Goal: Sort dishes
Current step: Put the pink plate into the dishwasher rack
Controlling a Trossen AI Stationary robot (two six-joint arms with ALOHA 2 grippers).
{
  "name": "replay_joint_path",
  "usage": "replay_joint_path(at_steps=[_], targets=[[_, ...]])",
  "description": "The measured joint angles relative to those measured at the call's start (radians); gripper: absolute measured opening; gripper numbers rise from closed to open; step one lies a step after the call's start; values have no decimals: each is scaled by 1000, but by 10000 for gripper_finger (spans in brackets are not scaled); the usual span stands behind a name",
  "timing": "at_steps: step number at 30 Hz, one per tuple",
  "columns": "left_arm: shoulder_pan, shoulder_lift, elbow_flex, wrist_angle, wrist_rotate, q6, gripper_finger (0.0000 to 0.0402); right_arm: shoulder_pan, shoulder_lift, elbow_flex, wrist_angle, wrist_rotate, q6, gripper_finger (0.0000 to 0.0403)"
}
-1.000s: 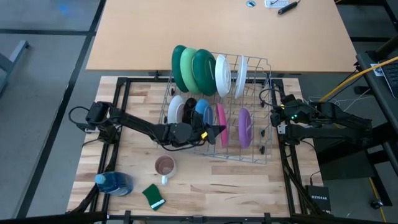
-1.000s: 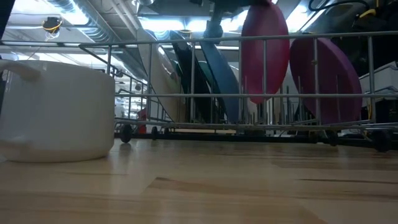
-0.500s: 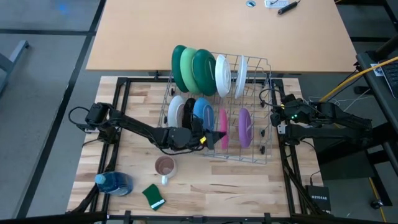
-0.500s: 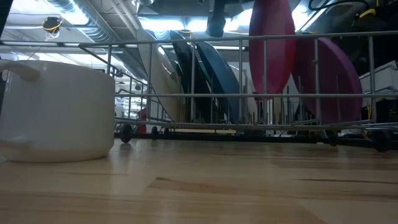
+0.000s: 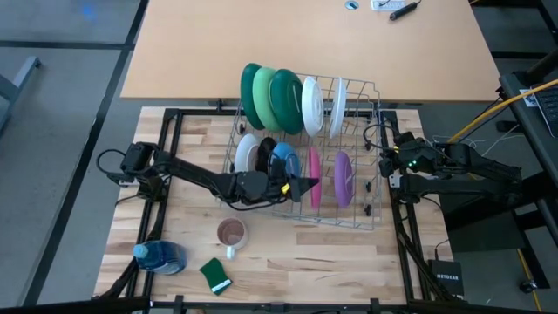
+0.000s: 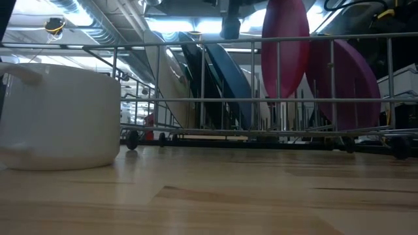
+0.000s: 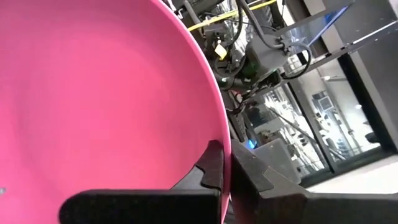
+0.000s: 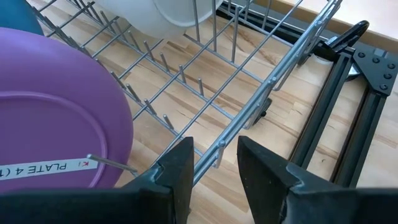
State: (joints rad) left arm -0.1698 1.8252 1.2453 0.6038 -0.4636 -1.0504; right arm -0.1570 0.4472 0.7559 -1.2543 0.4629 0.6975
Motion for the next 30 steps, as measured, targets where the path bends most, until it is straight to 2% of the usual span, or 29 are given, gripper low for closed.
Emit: replay_joint_path(at_steps=[9, 16, 30], targets=[[36, 0, 82, -1, 32, 111, 0, 0, 0, 0, 4, 0, 0, 127], [62, -4, 115, -160, 54, 60, 0, 0, 0, 0, 4, 0, -2, 127], [72, -3, 114, -158, 70, 8, 0, 0, 0, 0, 3, 0, -23, 127]])
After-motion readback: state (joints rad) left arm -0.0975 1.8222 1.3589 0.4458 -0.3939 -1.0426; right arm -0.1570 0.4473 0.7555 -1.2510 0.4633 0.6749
